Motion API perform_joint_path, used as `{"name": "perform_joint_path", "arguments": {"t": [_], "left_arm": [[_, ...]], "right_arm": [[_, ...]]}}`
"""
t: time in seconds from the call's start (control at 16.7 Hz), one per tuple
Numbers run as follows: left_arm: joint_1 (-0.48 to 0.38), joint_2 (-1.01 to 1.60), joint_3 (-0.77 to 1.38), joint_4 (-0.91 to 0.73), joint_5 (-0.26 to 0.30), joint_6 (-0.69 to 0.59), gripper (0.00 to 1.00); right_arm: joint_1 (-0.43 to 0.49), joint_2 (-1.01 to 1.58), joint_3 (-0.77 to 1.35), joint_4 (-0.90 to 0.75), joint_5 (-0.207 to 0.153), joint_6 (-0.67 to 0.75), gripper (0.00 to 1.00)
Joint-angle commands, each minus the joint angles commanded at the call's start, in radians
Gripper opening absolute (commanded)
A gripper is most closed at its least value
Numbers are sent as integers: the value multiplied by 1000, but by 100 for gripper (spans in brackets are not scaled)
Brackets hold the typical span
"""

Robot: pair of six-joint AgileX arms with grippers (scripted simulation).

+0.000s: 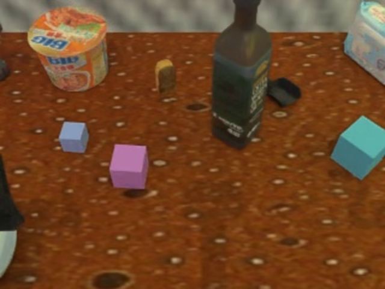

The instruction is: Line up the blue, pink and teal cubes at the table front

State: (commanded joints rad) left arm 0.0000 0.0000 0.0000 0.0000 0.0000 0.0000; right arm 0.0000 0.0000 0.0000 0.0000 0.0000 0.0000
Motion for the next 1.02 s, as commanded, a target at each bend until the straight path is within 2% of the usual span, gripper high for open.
{"name": "perform_joint_path", "arguments": {"t": [0.24,0.48,0.72,1.02], "left_arm": [[-4,30,30,-19,2,-1,100],[-18,218,215,-133,4,-6,100],[-36,572,525,-322,3,-12,100],[-63,1164,974,-612,1,-21,100]], "right_arm": [[0,0,0,0,0,0,100],[0,0,0,0,0,0,100],[0,0,0,0,0,0,100],[0,0,0,0,0,0,100]]}}
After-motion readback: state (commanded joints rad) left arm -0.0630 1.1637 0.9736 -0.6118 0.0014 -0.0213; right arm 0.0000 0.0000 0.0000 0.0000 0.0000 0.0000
